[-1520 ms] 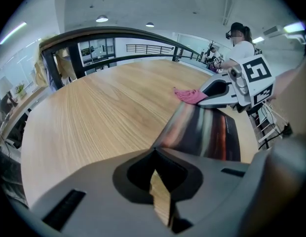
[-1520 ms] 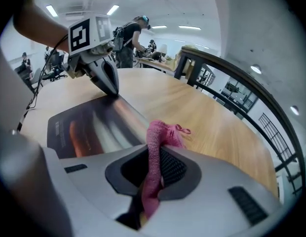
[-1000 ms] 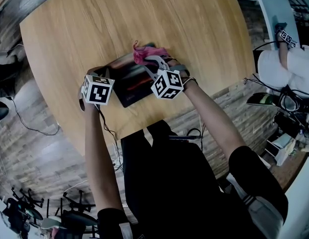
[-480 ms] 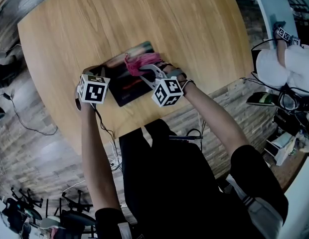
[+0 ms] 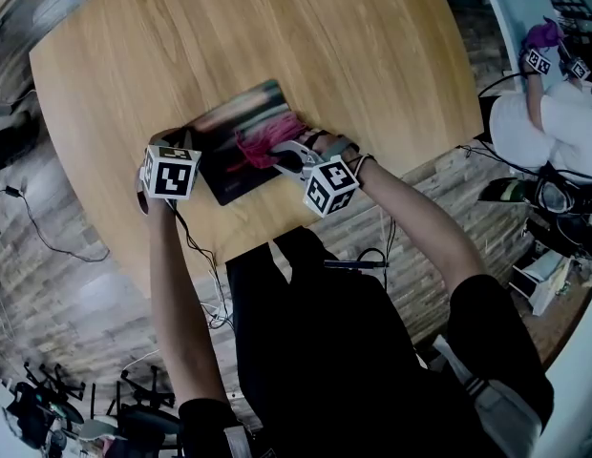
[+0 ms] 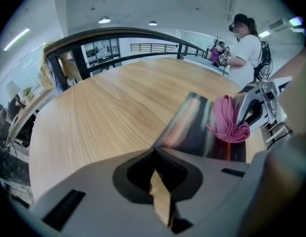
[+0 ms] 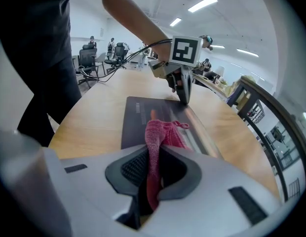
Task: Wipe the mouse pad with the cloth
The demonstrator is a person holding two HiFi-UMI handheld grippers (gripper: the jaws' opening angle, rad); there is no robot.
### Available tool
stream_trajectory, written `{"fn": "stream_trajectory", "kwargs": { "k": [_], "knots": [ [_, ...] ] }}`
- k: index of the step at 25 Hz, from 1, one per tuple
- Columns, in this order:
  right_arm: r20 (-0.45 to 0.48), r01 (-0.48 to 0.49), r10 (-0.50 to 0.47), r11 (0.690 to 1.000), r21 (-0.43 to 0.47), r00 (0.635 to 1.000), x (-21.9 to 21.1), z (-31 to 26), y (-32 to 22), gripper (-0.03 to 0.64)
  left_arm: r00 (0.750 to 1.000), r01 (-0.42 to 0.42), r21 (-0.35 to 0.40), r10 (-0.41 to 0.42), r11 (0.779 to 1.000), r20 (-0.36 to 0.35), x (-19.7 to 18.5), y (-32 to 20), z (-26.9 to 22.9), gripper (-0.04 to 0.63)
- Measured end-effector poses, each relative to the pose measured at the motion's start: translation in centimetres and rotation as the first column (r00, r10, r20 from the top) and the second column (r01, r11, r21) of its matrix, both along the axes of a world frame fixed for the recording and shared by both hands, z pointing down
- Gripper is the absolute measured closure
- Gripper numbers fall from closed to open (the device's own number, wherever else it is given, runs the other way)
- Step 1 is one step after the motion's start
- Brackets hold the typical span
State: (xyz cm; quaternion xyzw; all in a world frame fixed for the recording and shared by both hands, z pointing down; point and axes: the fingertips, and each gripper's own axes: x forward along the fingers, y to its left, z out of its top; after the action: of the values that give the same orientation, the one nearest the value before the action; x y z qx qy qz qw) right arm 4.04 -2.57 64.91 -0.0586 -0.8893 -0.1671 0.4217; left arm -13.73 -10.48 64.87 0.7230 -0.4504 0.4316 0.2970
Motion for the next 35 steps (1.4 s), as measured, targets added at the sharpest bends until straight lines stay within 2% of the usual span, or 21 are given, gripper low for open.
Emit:
{"fn": "stream_trajectory", "kwargs": {
  "k": [8,16,19,21,24,27,30,35],
  "knots": [
    [-0.002,0.067,-0.067,0.998,-0.017,0.998,2.0,-0.1,2.2,0.563,1.0,0.002,0.005,-0.002,1.0,0.023,-0.2,-0.2,-0.1,0.572],
    [-0.009,0.045,-0.046,0.997,-0.062,0.999,4.2,0.0,3.4,0.563,0.999,0.012,0.013,-0.012,1.0,0.036,-0.5,-0.1,0.0,0.572],
    [-0.015,0.014,-0.015,0.995,-0.095,1.0,4.8,0.0,4.0,0.563,0.999,0.019,0.024,-0.02,1.0,0.038,-0.5,-0.2,-0.1,0.572],
    [-0.011,-0.041,0.039,0.989,-0.14,0.999,5.0,0.1,4.3,0.563,0.999,0.022,0.028,-0.024,0.999,0.041,-0.6,-0.3,-0.1,0.572],
    [-0.013,-0.156,0.157,0.965,-0.211,0.988,4.9,0.0,4.2,0.563,0.999,0.025,0.03,-0.026,0.999,0.04,-0.5,-0.3,-0.1,0.572],
    [-0.045,-0.228,0.224,0.938,-0.261,0.973,4.4,-0.1,4.3,0.563,0.999,0.028,0.032,-0.029,0.999,0.041,-0.6,-0.3,-0.2,0.572],
    [-0.068,-0.26,0.251,0.922,-0.287,0.965,3.7,0.0,4.6,0.563,0.999,0.029,0.038,-0.03,0.999,0.04,-0.5,-0.4,-0.1,0.572],
    [-0.096,-0.257,0.239,0.917,-0.304,0.966,2.2,0.3,6.1,0.563,0.999,0.033,0.041,-0.035,0.999,0.037,-0.5,-0.3,0.1,0.572]
  ]
}}
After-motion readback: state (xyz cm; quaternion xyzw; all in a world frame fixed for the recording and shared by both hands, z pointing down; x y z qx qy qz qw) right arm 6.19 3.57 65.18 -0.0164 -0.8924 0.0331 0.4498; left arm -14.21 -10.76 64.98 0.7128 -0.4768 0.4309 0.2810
